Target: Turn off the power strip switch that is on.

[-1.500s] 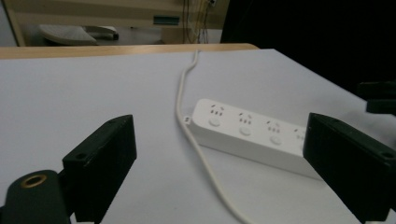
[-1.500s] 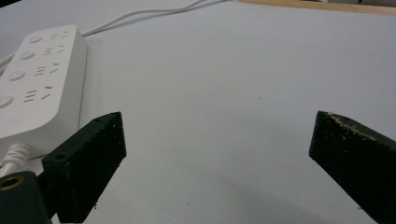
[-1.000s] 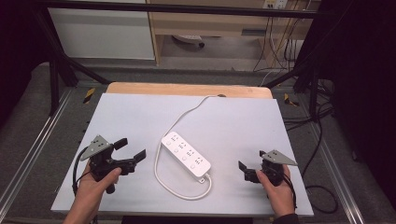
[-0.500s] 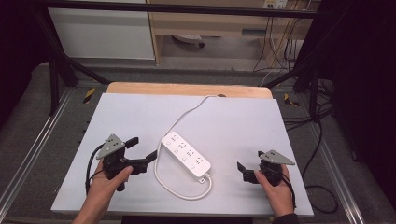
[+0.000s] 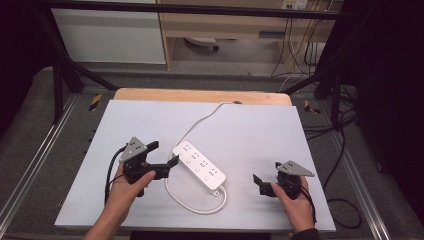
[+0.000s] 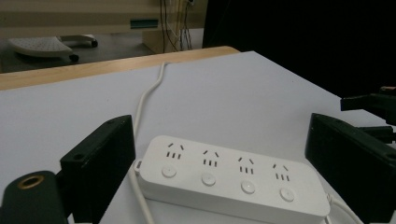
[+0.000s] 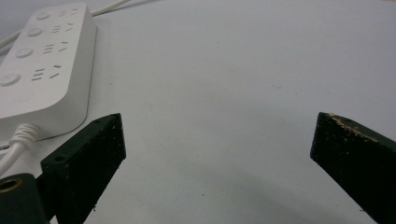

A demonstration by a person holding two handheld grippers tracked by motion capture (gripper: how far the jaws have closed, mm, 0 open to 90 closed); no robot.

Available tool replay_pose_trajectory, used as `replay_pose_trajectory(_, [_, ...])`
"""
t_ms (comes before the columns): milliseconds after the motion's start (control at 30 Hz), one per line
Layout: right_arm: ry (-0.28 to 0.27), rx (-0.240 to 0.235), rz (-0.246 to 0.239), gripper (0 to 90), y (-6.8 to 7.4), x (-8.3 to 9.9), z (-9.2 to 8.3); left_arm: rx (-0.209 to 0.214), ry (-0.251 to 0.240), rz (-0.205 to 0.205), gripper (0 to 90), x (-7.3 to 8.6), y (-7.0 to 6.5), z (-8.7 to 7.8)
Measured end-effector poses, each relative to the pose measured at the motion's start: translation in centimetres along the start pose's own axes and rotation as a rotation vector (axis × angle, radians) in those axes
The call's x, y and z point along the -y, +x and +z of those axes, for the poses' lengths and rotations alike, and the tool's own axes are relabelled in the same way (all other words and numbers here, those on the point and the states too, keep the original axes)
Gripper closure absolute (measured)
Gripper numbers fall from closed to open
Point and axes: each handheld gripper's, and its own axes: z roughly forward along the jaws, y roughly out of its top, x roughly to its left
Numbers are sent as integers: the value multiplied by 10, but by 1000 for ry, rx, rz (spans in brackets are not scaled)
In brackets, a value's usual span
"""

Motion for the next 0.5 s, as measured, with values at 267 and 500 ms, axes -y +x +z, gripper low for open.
replay_pose_trajectory(267, [1,4,5,36,0,0,-1,12,7,13,155,-3,-10,20])
replay_pose_trajectory(500, [0,11,14,40,-1,0,-1,5,36,21,192,1,-16,38])
